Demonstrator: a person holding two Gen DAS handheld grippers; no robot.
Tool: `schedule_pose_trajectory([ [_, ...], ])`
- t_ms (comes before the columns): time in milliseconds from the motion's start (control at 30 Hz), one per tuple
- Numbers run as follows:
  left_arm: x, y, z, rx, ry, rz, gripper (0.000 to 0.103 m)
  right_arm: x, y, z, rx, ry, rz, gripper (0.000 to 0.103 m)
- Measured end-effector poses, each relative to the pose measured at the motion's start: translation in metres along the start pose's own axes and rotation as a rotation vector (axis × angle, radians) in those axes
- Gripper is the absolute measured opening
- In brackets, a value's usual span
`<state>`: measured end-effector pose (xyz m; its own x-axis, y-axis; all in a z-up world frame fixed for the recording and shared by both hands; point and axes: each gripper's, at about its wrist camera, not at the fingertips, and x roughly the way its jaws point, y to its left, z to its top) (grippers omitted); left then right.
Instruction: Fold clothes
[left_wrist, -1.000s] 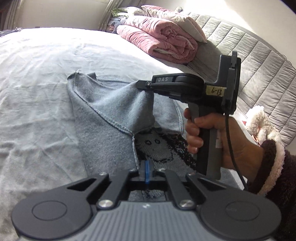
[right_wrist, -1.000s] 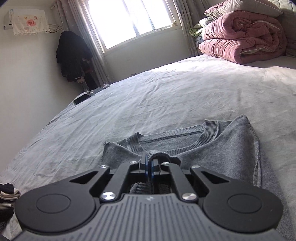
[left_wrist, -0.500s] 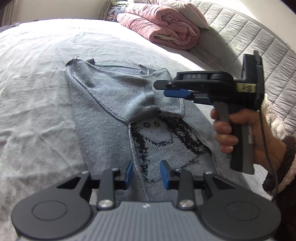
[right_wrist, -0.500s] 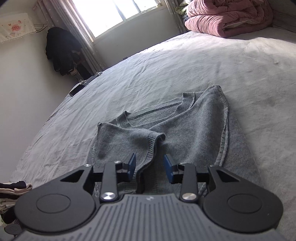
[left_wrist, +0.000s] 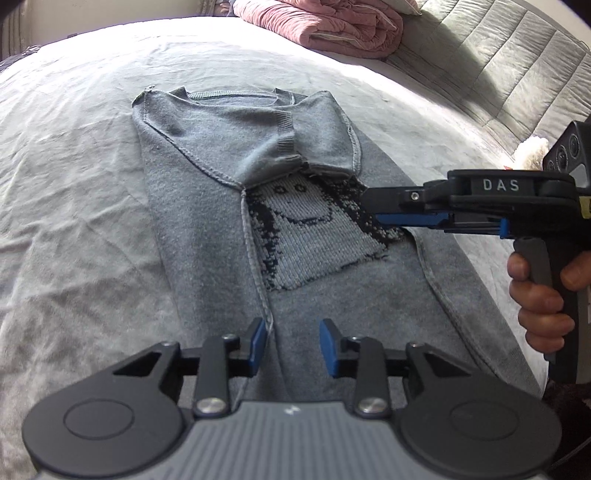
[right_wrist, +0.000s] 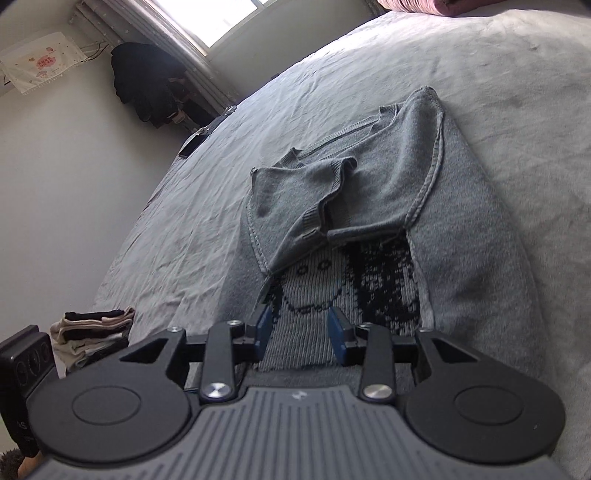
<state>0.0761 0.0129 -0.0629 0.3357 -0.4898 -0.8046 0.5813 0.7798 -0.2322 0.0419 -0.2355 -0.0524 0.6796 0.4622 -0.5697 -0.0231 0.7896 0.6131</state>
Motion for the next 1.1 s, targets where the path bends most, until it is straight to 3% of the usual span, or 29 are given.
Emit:
schedule_pose_trajectory([
  [267, -0.024, -0.029, -0.037, 0.019, 0.057, 0.052, 0.033, -0.016, -0.015, -0.031, 0.090, 0.074, 0.090, 0.039],
  [367, -0.039, -0.040, -0.058, 0.022, 0.041, 0.093, 0.033, -0.018, -0.013, -0.044, 0.087, 0.142, 0.144, 0.038],
  [633, -0.061, -0.068, -0.100, 0.038, -0.018, 0.245, 0.033, -0.023, 0.007, -0.066, 0.011, 0.248, 0.176, 0.039],
  [1100, -0.079, -0.076, -0.143, 0.014, -0.056, 0.376, 0.030, -0.018, 0.029, -0.088, -0.021, 0.378, 0.246, 0.038],
])
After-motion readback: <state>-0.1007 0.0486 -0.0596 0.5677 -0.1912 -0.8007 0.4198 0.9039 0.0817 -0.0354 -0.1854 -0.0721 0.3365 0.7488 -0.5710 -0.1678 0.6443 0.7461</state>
